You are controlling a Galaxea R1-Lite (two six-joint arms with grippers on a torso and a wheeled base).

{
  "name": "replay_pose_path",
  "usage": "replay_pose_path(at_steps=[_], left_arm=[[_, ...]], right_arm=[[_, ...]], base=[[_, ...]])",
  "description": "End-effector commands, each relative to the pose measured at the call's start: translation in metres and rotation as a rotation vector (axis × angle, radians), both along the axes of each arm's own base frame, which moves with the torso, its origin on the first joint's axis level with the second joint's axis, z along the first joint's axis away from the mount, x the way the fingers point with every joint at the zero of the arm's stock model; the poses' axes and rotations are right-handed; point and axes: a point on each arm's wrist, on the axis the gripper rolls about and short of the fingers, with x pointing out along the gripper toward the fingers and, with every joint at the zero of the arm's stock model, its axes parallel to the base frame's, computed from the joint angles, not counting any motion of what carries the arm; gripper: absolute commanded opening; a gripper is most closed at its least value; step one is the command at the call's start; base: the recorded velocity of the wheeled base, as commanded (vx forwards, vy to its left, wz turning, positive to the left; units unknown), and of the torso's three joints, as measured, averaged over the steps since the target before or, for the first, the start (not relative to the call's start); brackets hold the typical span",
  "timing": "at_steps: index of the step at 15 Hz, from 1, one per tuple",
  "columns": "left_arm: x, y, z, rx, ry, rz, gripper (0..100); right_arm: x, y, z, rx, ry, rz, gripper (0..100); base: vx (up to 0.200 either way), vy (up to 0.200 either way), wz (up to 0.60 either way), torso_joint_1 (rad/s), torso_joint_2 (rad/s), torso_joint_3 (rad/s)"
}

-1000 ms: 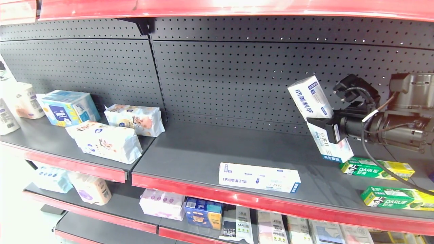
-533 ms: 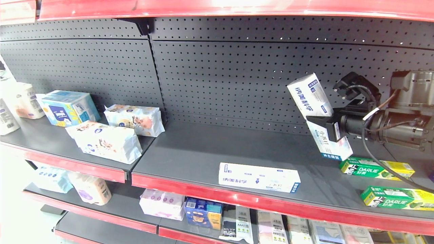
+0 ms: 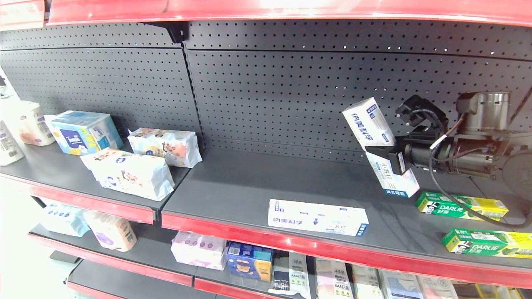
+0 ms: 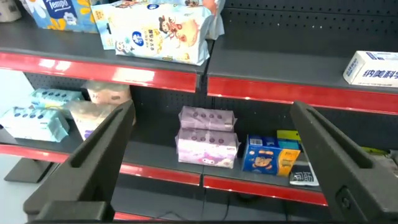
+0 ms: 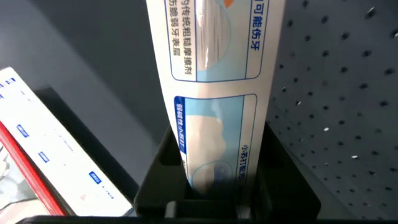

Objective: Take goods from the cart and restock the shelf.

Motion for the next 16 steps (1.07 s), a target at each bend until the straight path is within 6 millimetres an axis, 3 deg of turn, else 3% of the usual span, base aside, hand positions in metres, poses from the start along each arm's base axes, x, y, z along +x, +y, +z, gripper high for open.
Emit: replay_pose_path(at_steps=[1,3,6,13,16], left_arm=[[0.000,0.000,0.000,-0.001,0.000,0.000,100],[0.000,0.000,0.000,-0.001,0.000,0.000,100],[0.000,0.000,0.000,-0.001,-0.001,0.000,100],[0.000,0.000,0.000,-0.001,-0.001,0.000,100],[0.000,0.000,0.000,-0.001,0.000,0.000,100]], right_arm=[[0.011,-0.009,-0.015,0.002,0.046,-0.013,0],[0.021,-0.020,-0.023,-0.013,0.059,-0.026,0],[0.029,-0.020,-0.025,-0.043,0.030,0.049,0],[0.024,0.011,-0.027,-0.011,0.130,0.210,0],[0.037,0.018,-0.028,-0.009,0.156,0.221,0]], base=[[0.000,0.000,0.00,0.000,0.00,0.000],[0.000,0.000,0.00,0.000,0.00,0.000],[0.000,0.000,0.00,0.000,0.00,0.000],[0.000,0.000,0.00,0.000,0.00,0.000],[0.000,0.000,0.00,0.000,0.00,0.000]])
